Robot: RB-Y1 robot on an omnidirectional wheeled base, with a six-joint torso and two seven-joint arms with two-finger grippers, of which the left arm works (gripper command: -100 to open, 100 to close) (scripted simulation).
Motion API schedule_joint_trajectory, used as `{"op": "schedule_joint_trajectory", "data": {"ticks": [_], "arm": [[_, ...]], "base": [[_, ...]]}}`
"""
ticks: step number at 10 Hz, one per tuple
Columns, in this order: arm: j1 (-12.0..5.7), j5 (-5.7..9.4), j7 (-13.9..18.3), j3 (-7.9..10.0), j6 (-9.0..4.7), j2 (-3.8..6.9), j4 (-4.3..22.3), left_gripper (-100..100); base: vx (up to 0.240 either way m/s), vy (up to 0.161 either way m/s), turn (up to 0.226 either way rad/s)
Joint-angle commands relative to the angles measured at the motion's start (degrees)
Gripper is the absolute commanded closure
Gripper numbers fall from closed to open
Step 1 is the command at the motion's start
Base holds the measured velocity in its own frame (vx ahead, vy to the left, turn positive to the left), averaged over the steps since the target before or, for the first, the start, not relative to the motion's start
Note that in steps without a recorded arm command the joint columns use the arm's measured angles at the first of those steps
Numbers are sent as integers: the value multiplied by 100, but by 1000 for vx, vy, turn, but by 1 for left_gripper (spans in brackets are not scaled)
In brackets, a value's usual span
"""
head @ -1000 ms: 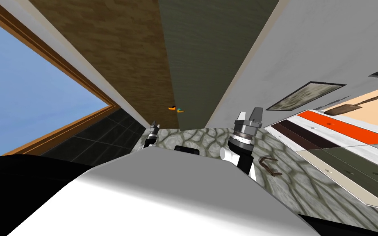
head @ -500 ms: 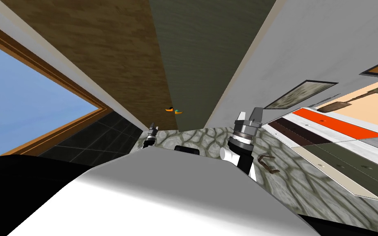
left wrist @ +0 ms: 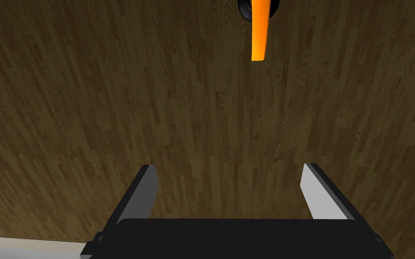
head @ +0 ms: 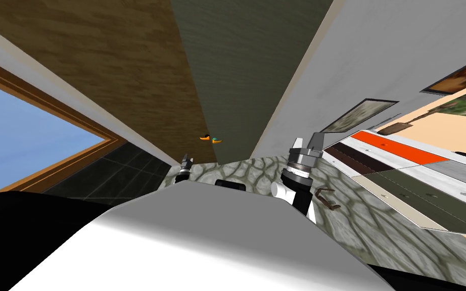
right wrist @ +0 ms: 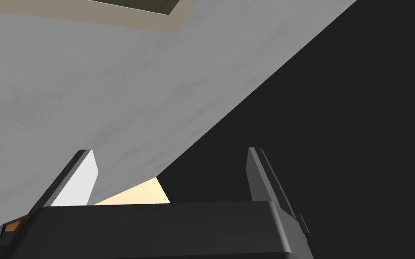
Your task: Pull the door open
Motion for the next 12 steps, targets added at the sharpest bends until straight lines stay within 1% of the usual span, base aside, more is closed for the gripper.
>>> {"op": "schedule_joint_trajectory", "data": {"ticks": [1, 5, 9, 10, 12], "arm": [[-60, 32, 16, 46, -50, 23, 212, -100], [-187, 101, 58, 142, -168, 79, 689, -100], [-306, 154, 93, 212, -266, 120, 1072, -100], [-358, 169, 105, 230, -302, 131, 1201, -100], [-434, 189, 122, 251, -350, 144, 1374, -100]], "base": [[108, 5, -97], [107, 8, -87], [99, 10, -80], [125, 0, -105], [133, 4, -99]]}}
